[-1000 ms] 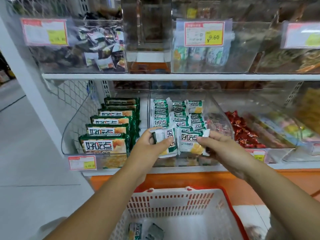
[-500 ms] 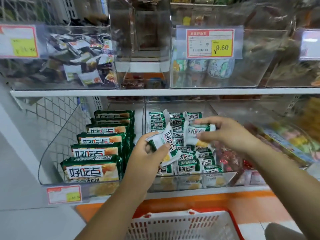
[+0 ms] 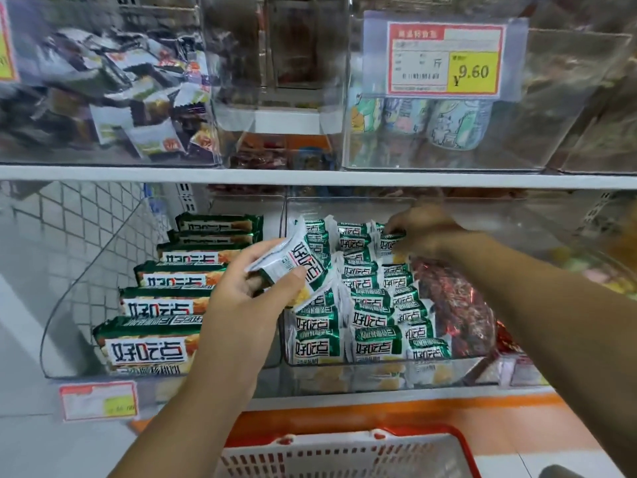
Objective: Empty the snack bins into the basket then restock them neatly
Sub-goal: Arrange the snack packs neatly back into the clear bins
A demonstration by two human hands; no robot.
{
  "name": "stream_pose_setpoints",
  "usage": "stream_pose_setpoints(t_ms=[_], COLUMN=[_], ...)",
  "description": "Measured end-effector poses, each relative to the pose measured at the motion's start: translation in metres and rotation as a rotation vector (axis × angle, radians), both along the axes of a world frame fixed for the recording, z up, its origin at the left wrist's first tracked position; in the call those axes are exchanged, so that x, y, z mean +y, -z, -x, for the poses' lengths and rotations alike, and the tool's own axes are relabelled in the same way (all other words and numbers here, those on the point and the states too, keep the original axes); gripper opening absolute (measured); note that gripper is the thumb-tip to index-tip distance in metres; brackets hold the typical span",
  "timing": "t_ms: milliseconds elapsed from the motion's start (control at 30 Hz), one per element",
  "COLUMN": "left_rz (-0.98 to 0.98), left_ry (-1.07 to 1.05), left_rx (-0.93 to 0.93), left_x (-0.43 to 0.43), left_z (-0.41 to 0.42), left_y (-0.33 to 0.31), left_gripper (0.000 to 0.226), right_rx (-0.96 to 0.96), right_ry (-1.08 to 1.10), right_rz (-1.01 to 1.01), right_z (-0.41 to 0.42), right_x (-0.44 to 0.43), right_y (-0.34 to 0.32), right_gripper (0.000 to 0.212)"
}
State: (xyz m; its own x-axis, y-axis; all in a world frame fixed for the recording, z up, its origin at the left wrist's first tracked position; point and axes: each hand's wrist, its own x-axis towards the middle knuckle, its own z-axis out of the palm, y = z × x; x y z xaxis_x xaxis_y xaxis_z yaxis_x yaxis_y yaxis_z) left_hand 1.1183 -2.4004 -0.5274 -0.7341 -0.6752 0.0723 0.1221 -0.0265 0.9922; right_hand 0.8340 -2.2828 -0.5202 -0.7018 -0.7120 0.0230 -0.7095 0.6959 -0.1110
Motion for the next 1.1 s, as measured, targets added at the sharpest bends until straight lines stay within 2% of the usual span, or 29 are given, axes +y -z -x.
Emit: stream_pose_setpoints(t_ms=[200, 267, 300, 367, 433, 500, 533, 633, 700, 800, 867, 933, 1000, 1100], left_rz=[0.103, 0.128, 0.136, 0.154, 0.157, 0.168, 0.196, 0.339, 0.46, 0.599, 0.622, 0.614, 0.582, 0.538], left_ry=[-0.008, -0.018, -0.026, -0.034, -0.027, -0.007, 0.001, -0.011, -0.059, -0.089, -0.05, -0.003, 0.031, 0.044], left_rx=[-0.092, -0.115, -0.126, -0.138, -0.129, -0.132, -0.141, -0.188, -0.223, -0.286, -0.338, -0.4, -0.436, -0.439], left_x=[-0.001, 0.0, 0.001, 0.003, 0.005, 0.008, 0.01, 0.015, 0.016, 0.012, 0.008, 0.004, 0.0, -0.004], left_z=[0.001, 0.002, 0.002, 0.002, 0.001, 0.0, 0.0, -0.003, -0.007, -0.012, -0.013, -0.013, -0.012, -0.009], left_y=[0.005, 0.008, 0.008, 0.006, 0.004, 0.002, 0.003, 0.003, 0.002, 0.002, 0.008, 0.018, 0.024, 0.028], left_gripper=[0.031, 0.035, 0.037, 0.033, 0.028, 0.027, 0.028, 0.031, 0.048, 0.062, 0.067, 0.07, 0.069, 0.068], right_rx=[0.108, 0.141, 0.134, -0.048, -0.403, -0.694, -0.722, -0.606, -0.54, -0.296, -0.164, -0.072, -0.045, -0.009], right_ry=[0.039, 0.07, 0.069, 0.052, -0.05, -0.202, -0.265, -0.252, -0.213, -0.037, 0.061, 0.059, 0.029, 0.001], right_rz=[-0.167, -0.126, -0.032, 0.309, 0.586, 0.617, 0.59, 0.571, 0.574, 0.536, 0.47, 0.282, 0.123, 0.028], right_z=[0.006, -0.004, -0.016, -0.049, -0.095, -0.134, -0.144, -0.152, -0.141, -0.097, -0.063, -0.036, -0.022, -0.015], right_x=[-0.01, -0.008, -0.005, 0.007, 0.022, 0.033, 0.033, 0.028, 0.03, 0.044, 0.048, 0.048, 0.043, 0.034], right_y=[0.004, 0.001, -0.003, -0.014, -0.028, -0.035, -0.033, -0.023, -0.025, -0.031, -0.03, -0.021, -0.015, -0.016], right_gripper=[0.033, 0.038, 0.04, 0.036, 0.03, 0.035, 0.041, 0.044, 0.037, 0.035, 0.037, 0.036, 0.036, 0.035])
